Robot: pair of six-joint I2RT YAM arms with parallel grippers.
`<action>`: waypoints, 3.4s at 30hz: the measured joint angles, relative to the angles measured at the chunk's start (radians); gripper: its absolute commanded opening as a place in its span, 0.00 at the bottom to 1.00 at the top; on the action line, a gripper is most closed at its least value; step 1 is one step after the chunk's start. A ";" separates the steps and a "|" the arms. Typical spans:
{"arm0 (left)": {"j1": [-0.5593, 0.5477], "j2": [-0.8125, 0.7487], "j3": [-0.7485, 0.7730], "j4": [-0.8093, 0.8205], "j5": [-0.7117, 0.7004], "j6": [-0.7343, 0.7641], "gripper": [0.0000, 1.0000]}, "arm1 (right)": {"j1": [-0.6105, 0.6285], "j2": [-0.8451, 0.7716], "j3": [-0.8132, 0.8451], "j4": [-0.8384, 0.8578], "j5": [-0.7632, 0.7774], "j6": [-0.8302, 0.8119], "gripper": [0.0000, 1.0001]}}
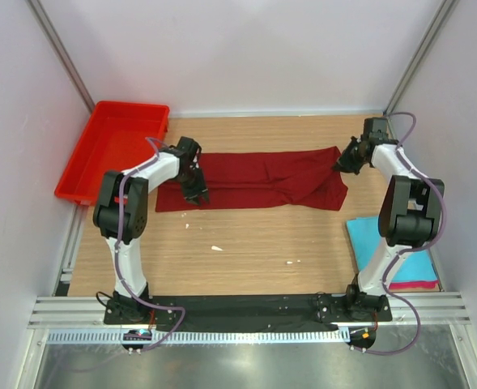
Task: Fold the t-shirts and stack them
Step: Fold the tshirt
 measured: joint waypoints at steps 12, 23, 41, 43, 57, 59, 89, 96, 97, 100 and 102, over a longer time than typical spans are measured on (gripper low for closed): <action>0.000 0.018 0.033 -0.041 -0.057 -0.016 0.36 | 0.090 -0.051 0.162 -0.056 -0.006 0.039 0.01; 0.000 0.018 0.033 -0.041 -0.060 -0.016 0.36 | 0.178 -0.002 0.332 -0.102 -0.018 0.068 0.01; 0.000 0.018 0.031 -0.039 -0.059 -0.016 0.36 | 0.196 0.109 0.437 -0.156 0.010 0.052 0.01; 0.000 0.018 0.031 -0.039 -0.059 -0.016 0.36 | 0.196 0.115 0.459 -0.163 0.008 0.052 0.01; 0.000 0.016 0.028 -0.036 -0.059 -0.016 0.36 | 0.194 0.281 0.605 -0.171 0.006 0.027 0.23; 0.000 0.016 0.027 -0.035 -0.058 -0.016 0.36 | 0.188 0.315 0.649 -0.187 0.007 0.014 0.36; 0.015 -0.040 0.031 -0.082 -0.080 0.015 0.35 | 0.119 -0.070 -0.005 -0.323 0.156 -0.278 0.52; 0.022 -0.027 0.027 -0.081 -0.085 0.019 0.34 | 0.119 -0.016 -0.019 -0.269 0.156 -0.298 0.43; 0.022 -0.025 0.024 -0.082 -0.087 0.021 0.34 | 0.119 -0.008 -0.024 -0.265 0.156 -0.299 0.43; 0.023 -0.017 0.016 -0.081 -0.092 0.028 0.34 | 0.119 0.012 -0.035 -0.266 0.159 -0.299 0.44; 0.025 -0.009 0.013 -0.081 -0.095 0.030 0.34 | 0.119 0.024 -0.035 -0.265 0.167 -0.301 0.44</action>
